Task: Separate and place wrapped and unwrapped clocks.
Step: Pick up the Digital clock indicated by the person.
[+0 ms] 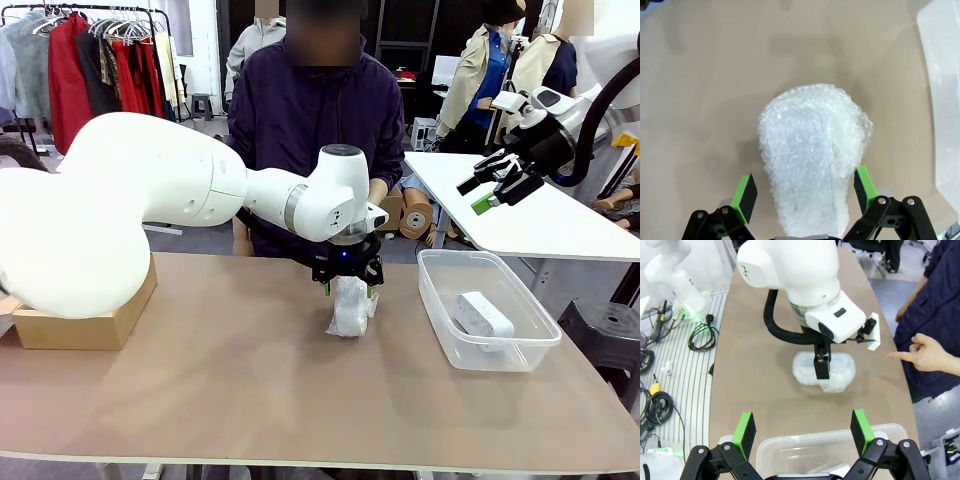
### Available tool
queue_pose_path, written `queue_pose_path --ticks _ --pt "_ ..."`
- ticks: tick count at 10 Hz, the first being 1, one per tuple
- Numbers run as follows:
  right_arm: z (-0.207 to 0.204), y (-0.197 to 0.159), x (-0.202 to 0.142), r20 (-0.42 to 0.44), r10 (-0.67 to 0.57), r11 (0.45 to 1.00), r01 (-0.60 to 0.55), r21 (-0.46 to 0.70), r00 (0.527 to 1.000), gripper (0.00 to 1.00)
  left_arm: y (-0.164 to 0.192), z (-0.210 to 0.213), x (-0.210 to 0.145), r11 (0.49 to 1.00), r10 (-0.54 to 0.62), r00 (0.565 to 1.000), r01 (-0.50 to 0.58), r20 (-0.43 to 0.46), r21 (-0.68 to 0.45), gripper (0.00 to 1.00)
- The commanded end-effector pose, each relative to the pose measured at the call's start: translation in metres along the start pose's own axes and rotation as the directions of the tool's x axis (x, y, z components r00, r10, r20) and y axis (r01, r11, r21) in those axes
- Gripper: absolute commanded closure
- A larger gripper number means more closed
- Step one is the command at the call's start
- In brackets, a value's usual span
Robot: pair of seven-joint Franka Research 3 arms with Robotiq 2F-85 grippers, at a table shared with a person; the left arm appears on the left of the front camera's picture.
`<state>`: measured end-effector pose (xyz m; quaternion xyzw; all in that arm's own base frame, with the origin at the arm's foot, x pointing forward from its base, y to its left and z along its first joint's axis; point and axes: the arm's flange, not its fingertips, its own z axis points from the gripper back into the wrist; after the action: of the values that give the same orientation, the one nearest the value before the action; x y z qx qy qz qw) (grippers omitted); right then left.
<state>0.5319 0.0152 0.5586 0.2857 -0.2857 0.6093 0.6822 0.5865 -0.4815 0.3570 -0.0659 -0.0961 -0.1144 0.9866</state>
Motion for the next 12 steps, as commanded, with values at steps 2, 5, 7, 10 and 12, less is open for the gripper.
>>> queue_pose_path --ticks 2,5,7,10,12 --pt "0.001 0.000 0.001 0.002 0.003 1.000 -0.003 0.002 1.000 0.00 0.006 -0.013 0.005 0.988 -0.133 0.991 0.133 0.014 -0.075 0.00" --pt "0.001 0.000 0.001 0.002 0.003 1.000 -0.003 0.002 1.000 0.00 0.008 -0.020 0.004 0.983 -0.168 0.986 0.167 -0.004 -0.081 0.60" --pt "0.001 0.000 0.001 0.002 0.003 1.000 -0.003 0.002 1.000 0.00 0.006 -0.017 0.003 0.982 -0.170 0.985 0.169 -0.003 -0.089 0.99" --pt "0.001 0.000 0.001 0.002 0.003 1.000 -0.003 0.002 1.000 0.00 0.001 0.024 -0.007 0.977 -0.196 0.980 0.198 0.033 -0.075 1.00" --pt "0.001 0.000 0.001 0.002 0.003 1.000 -0.003 0.002 1.000 0.00 0.005 0.074 -0.021 0.974 -0.216 0.974 0.220 0.066 -0.057 1.00"
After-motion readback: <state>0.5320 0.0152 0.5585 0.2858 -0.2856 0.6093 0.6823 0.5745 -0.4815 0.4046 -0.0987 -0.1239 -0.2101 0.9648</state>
